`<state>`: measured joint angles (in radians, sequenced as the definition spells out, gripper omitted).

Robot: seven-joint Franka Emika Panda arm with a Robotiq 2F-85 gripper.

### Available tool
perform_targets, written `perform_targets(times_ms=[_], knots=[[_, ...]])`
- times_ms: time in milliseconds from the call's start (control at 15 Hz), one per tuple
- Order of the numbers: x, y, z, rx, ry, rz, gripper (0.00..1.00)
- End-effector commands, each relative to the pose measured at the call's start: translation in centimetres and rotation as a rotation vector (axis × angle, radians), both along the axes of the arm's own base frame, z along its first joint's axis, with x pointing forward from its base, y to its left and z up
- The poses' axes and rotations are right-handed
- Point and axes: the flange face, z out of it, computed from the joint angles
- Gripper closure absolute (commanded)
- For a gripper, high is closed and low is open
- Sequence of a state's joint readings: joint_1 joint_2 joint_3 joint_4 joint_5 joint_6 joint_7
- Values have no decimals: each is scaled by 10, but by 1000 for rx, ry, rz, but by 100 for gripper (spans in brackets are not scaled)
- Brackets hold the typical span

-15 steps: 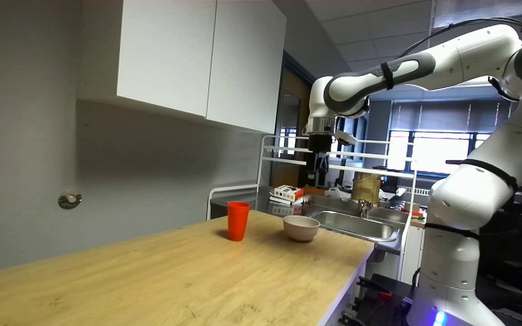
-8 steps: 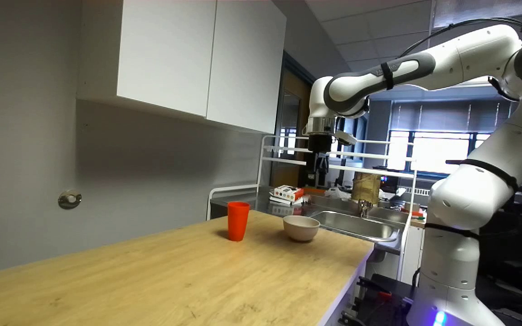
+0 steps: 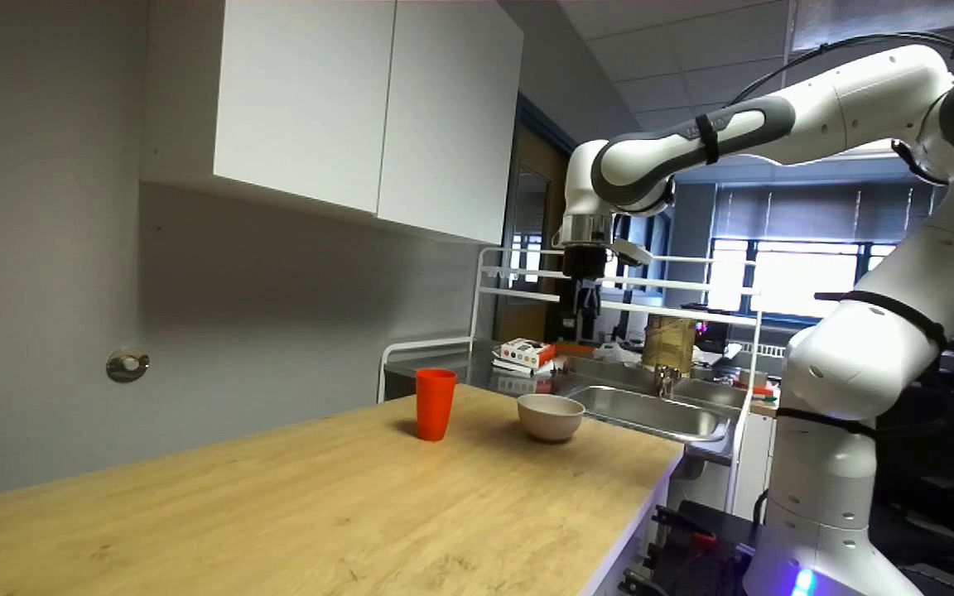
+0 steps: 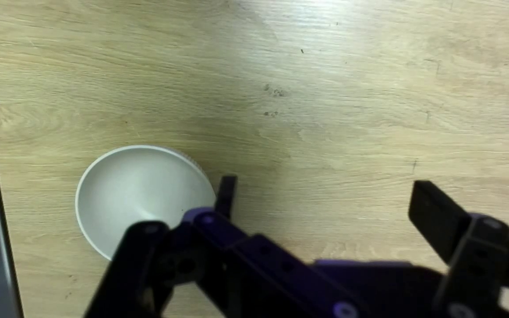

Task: Pour the contents of the cup into the bowl

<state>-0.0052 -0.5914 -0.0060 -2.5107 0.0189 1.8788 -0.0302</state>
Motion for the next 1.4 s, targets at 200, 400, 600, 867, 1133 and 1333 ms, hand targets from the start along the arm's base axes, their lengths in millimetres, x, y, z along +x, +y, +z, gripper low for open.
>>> perform_targets(times_ms=[200,400,600,867,1133,1333], knots=[[25,17,7,14,-32,-3,0],[44,32,10,18,-55,2,0],[69,54,14,26,-73,1,0],[108,88,17,38,-91,-17,0],[156,114,15,44,-109,-70,0],[198,125,11,69,-107,-108,0]])
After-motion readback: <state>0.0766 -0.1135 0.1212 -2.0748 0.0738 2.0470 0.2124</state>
